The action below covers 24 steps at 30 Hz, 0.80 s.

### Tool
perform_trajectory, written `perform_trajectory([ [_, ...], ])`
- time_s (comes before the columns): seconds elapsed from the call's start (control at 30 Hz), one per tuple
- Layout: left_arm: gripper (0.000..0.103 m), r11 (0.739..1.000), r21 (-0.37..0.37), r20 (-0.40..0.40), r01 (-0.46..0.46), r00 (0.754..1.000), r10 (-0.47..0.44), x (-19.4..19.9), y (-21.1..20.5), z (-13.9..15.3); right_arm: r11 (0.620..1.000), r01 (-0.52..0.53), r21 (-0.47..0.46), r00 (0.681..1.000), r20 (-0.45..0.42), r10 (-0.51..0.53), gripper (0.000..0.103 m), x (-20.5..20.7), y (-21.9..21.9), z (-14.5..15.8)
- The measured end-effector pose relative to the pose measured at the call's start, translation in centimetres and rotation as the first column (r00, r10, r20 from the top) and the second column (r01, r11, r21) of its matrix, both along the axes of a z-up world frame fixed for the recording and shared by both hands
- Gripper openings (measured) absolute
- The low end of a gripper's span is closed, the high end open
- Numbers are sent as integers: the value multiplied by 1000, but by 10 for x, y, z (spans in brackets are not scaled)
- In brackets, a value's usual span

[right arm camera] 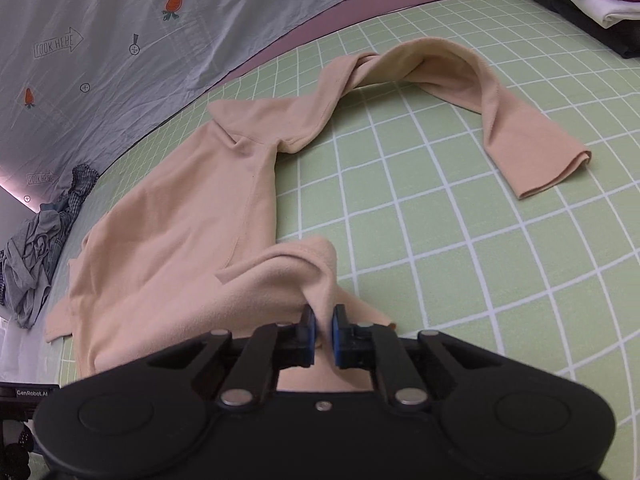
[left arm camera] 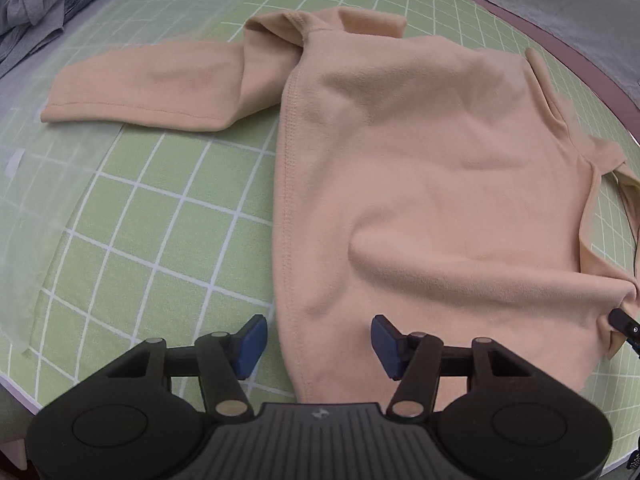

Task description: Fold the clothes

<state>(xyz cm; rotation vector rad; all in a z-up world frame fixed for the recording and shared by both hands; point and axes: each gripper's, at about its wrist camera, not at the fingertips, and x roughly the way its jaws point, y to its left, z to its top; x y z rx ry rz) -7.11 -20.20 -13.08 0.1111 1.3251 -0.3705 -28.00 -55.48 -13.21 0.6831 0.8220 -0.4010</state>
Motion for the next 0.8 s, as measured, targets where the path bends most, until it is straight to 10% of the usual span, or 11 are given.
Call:
perform_trajectory([
  [0.1, 10, 999, 10, 43, 30, 999, -31, -4, -1, 2, 999, -10, -35, 1000, -23, 9, 7, -9, 10, 6],
  [0.23, 4, 999, -24, 68, 21, 997, -19, -5, 11, 7, 997, -36, -71, 997, -74, 31, 7, -17, 34, 13],
  [0.63, 11, 1000, -8, 106, 30, 994, -29, 13, 40, 11, 971, -175, -160, 950, -288, 123, 20, -11, 123, 8],
  [0.8, 47, 998, -4, 159, 63, 985, -61, 16, 32, 30, 968, -159, -195, 959, -263, 104, 44, -13, 121, 24],
])
